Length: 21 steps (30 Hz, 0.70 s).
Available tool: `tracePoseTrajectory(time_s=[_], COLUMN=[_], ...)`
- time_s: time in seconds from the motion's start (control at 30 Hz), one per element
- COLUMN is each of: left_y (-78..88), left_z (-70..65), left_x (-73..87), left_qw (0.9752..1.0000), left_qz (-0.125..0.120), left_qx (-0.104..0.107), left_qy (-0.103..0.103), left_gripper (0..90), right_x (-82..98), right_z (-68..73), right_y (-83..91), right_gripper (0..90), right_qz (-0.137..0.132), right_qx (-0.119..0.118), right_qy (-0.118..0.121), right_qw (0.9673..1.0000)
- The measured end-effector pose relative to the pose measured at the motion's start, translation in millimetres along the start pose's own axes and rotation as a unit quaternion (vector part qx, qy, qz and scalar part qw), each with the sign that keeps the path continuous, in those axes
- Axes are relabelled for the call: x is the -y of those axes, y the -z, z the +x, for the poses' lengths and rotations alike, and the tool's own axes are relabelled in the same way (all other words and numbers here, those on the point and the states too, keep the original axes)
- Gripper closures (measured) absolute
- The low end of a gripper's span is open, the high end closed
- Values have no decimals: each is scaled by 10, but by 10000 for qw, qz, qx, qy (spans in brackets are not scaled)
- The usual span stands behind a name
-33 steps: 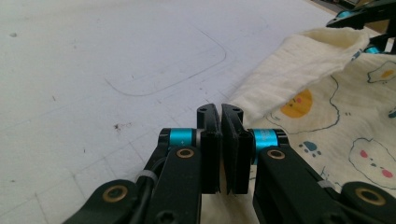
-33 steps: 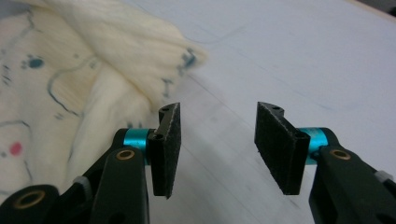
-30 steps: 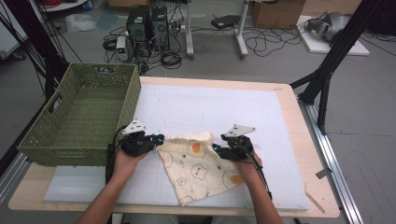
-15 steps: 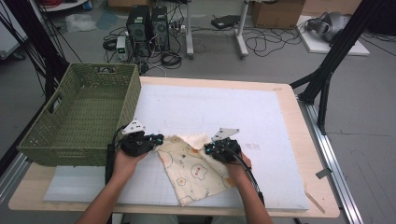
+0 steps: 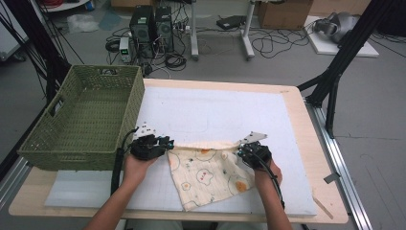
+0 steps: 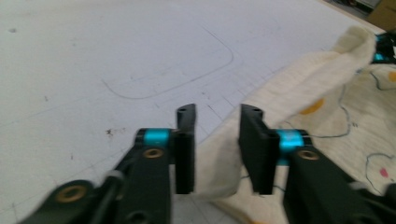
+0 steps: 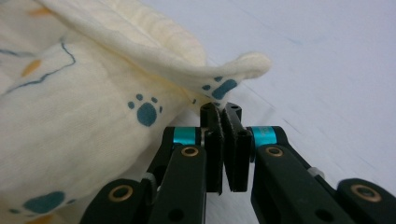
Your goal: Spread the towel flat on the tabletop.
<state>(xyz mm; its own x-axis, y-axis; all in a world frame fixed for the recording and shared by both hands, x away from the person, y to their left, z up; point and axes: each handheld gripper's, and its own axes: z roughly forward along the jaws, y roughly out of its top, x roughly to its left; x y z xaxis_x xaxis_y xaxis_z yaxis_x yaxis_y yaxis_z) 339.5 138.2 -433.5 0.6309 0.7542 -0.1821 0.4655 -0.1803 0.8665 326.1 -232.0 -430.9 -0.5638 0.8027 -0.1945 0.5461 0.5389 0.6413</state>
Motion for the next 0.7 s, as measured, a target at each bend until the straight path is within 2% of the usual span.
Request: tracePoseTrajectory(time_s=[0.07,0.13,0.2,0.27,0.33,0.43,0.5,0.53,0.57,0.63,0.67,0.7], left_y=[15,29,34,21,-15,-95,-169,-196,-234,-303,-313,-315], left_z=[11,18,13,-27,-79,-159,-209,-225,-252,-297,-306,-314], left_x=[0,0,-1,3,18,42,46,46,53,57,56,54], left_qw=[10000,10000,9996,9986,9963,9935,9910,9900,9892,9861,9860,9857], left_qz=[-9,-44,-76,-62,88,298,481,559,678,976,960,949], left_qx=[13,71,268,451,625,796,812,795,691,434,450,450], left_qy=[-3,-34,-67,-286,-581,-762,-947,-1019,-1101,-1276,-1290,-1318], left_gripper=[558,521,468,438,427,417,418,418,419,452,480,547], right_x=[51,99,145,170,185,221,268,292,309,351,374,392], right_z=[-66,-140,-210,-230,-227,-244,-263,-272,-279,-305,-317,-328], right_y=[18,34,39,44,55,88,146,177,199,247,266,274], right_gripper=[880,878,867,834,758,643,533,515,477,469,469,469], right_qz=[128,174,135,38,-60,-239,-516,-643,-718,-831,-840,-853], right_qx=[205,300,193,140,148,102,-6,4,23,5,24,8], right_qy=[-62,-266,-560,-572,-602,-618,-713,-727,-732,-787,-799,-810], right_qw=[9997,9990,9982,9983,9981,9978,9961,9953,9947,9934,9933,9931])
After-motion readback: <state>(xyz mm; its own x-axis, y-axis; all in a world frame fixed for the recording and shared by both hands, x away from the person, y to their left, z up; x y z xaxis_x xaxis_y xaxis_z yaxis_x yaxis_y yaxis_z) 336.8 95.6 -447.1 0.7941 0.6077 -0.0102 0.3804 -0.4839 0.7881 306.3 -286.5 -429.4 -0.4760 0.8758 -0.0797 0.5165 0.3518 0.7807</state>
